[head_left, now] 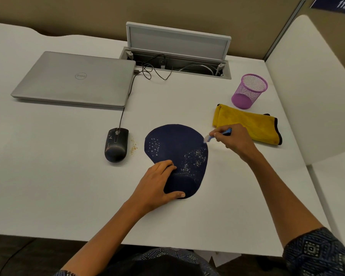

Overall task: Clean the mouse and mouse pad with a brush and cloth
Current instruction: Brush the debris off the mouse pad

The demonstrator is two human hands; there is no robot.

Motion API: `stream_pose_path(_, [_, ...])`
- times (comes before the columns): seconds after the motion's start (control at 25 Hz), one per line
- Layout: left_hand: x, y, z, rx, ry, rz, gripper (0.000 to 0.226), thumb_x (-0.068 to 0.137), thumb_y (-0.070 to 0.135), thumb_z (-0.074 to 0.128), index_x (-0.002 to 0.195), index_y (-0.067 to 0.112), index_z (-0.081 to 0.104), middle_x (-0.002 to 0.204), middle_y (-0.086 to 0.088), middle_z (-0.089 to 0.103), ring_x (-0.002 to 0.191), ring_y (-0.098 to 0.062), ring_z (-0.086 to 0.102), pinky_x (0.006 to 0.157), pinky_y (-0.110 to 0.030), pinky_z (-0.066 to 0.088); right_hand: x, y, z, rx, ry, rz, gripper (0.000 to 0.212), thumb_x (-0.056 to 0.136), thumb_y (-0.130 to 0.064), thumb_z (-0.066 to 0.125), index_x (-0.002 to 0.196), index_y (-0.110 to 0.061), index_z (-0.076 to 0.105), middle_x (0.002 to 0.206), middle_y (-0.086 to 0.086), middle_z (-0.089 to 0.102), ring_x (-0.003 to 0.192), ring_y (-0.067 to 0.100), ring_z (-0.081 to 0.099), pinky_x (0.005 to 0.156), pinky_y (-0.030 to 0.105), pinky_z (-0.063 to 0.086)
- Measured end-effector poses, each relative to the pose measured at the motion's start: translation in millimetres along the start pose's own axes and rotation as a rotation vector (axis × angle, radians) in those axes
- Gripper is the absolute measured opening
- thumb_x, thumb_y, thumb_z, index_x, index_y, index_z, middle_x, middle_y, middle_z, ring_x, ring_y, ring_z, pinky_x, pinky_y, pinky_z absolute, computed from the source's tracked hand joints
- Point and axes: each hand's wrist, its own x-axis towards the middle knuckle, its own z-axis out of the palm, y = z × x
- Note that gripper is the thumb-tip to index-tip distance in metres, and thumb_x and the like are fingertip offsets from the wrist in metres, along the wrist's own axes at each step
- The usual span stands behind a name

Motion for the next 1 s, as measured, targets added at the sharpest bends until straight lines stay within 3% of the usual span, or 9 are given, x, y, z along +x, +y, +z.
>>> stream_pose_path(0.08, [0.2,0.3,-0.1,0.003,-0.004,-0.003,0.080,0.074,0.069,0.053,0.138,0.024,0.035,0.146,0.005,0.031,0.132,-0.011,0.028,0.108,-0.025,0.023,2.0,-8.2,10.9,0.102,0.008,0.000,0.015,0.086,-0.016,0.064,0.095,-0.008,0.073,0.076,0.000,0.066,0.062,0.001,0.057,0.048,0.003,0.039])
stream_pose_path(0.16, [0.3,0.2,-0.9,0.002,-0.006,-0.007,0.080,0.074,0.069,0.054,0.138,0.024,0.035,0.146,0.005,0.031,0.132,-0.011,0.028,0.108,-0.025,0.022,3.7,-12.4,22.5,0.141,-0.009,0.010,0.015,0.086,-0.018,0.065,0.093,-0.007,0.073,0.068,-0.004,0.064,0.051,-0.006,0.054,0.046,0.003,0.037])
stream_pose_path(0.36, [0.1,0.4,-1.6,0.005,0.015,0.016,0.079,0.073,0.067,0.056,0.136,0.022,0.039,0.144,0.005,0.034,0.131,-0.011,0.030,0.106,-0.022,0.020,-0.6,0.2,15.0,-0.052,0.028,0.023,0.015,0.087,-0.018,0.063,0.088,-0.006,0.073,0.080,0.010,0.070,0.063,0.005,0.055,0.059,0.011,0.038])
stream_pose_path(0.48, [0.0,0.5,-0.7,0.004,0.028,0.016,0.079,0.073,0.067,0.057,0.135,0.022,0.040,0.143,0.005,0.035,0.130,-0.012,0.031,0.104,-0.021,0.020,-3.4,7.8,-2.1,-0.146,0.083,0.058,0.016,0.087,-0.020,0.064,0.088,-0.006,0.072,0.080,0.010,0.070,0.072,0.015,0.059,0.069,0.022,0.040])
stream_pose_path(0.64, [-0.3,1.3,-1.2,-0.002,0.019,0.005,0.079,0.073,0.067,0.057,0.136,0.022,0.039,0.144,0.004,0.034,0.131,-0.012,0.031,0.105,-0.023,0.022,-8.2,-6.3,8.3,0.027,0.063,0.006,0.017,0.088,-0.022,0.063,0.090,-0.009,0.073,0.076,0.005,0.067,0.055,0.002,0.050,0.055,0.013,0.039])
stream_pose_path(0.76, [-0.1,0.9,-1.5,0.003,0.010,0.005,0.079,0.073,0.068,0.056,0.136,0.022,0.038,0.144,0.004,0.034,0.131,-0.012,0.030,0.106,-0.023,0.022,-11.7,-10.0,23.6,0.005,-0.016,0.002,0.019,0.090,-0.023,0.060,0.092,-0.009,0.072,0.082,0.009,0.071,0.057,0.004,0.052,0.056,0.011,0.043])
stream_pose_path(0.88, [0.1,1.1,-1.1,-0.002,0.015,0.006,0.079,0.073,0.068,0.056,0.136,0.022,0.039,0.144,0.005,0.034,0.130,-0.012,0.031,0.105,-0.022,0.022,-12.2,-0.9,19.8,-0.111,0.143,0.063,0.022,0.092,-0.023,0.058,0.098,-0.006,0.071,0.097,0.014,0.072,0.082,0.020,0.063,0.077,0.030,0.047])
stream_pose_path(0.92, [0.3,0.9,-0.8,-0.004,0.019,0.005,0.079,0.073,0.067,0.057,0.135,0.022,0.039,0.143,0.005,0.035,0.130,-0.012,0.031,0.105,-0.022,0.023,-13.0,0.5,17.4,-0.122,0.213,0.065,0.022,0.092,-0.023,0.058,0.097,-0.006,0.070,0.099,0.014,0.072,0.086,0.022,0.063,0.078,0.031,0.046])
stream_pose_path(1.0, [0.0,0.8,0.2,-0.009,0.020,0.001,0.079,0.073,0.067,0.057,0.135,0.022,0.039,0.143,0.004,0.035,0.130,-0.012,0.032,0.105,-0.023,0.024,-14.7,-1.0,17.8,-0.062,0.232,0.018,0.021,0.091,-0.024,0.058,0.096,-0.008,0.071,0.097,0.013,0.072,0.075,0.012,0.060,0.071,0.020,0.044])
